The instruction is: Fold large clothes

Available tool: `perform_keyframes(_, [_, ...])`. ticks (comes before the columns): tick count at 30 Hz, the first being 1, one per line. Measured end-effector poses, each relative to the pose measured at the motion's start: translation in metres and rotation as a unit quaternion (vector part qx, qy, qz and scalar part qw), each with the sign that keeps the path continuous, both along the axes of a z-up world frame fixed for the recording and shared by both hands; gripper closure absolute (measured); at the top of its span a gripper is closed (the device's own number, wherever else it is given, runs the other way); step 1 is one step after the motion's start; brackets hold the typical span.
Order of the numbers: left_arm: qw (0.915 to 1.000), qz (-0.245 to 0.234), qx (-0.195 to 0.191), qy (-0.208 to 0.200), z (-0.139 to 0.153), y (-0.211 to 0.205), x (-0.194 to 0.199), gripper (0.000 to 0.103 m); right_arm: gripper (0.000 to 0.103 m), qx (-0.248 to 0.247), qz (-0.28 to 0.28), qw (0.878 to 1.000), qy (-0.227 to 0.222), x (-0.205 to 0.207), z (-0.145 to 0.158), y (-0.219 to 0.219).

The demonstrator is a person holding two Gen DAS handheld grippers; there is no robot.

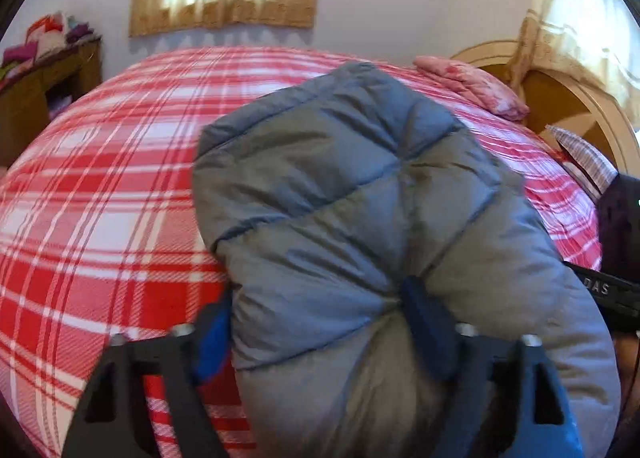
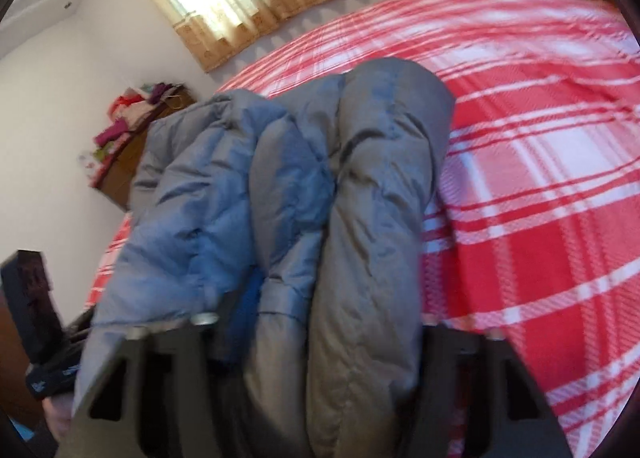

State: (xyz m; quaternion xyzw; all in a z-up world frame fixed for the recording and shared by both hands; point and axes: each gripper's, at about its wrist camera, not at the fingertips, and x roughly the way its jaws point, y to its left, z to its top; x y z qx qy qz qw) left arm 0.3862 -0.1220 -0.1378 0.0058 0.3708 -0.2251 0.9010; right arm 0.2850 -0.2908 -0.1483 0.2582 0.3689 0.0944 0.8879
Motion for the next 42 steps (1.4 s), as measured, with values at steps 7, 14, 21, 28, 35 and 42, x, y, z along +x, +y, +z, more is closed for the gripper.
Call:
perform_keyframes(7, [0.9939, -0.021, 0.055, -0.093, 0.039, -0.013, -0.041, 0.088, 0.083, 0.021, 0.019, 0.998, -0.053, -0.022, 0.016, 0.014])
perform_keyframes(14, [0.9896, -0.005, 0.052, -0.134, 0.086, 0.012, -0.062, 0.090, 0.084, 0.053, 0.045, 0.992, -0.106, -0.035, 0.046, 0.032])
perform_keyframes(21, [0.9861, 0.025, 0.059, -0.153, 0.107, 0.054, -0.080, 0.091, 0.084, 0.055, 0.087, 0.986, -0.128, -0.030, 0.068, 0.071])
perform_keyframes(28, [0.9825, 0.066, 0.072, -0.158, 0.110, 0.098, -0.089, 0.091, 0.084, 0.045, 0.138, 0.981, -0.131, -0.011, 0.078, 0.120])
perform_keyframes(35, [0.9809, 0.103, 0.067, -0.150, 0.105, 0.141, -0.093, 0.091, 0.084, 0.030, 0.179, 0.975, -0.125, 0.021, 0.078, 0.156])
perform_keyframes(42, [0.9794, 0.128, 0.062, -0.143, 0.097, 0.173, -0.100, 0.092, 0.084, 0.016, 0.213, 0.970, -0.116, 0.037, 0.075, 0.183])
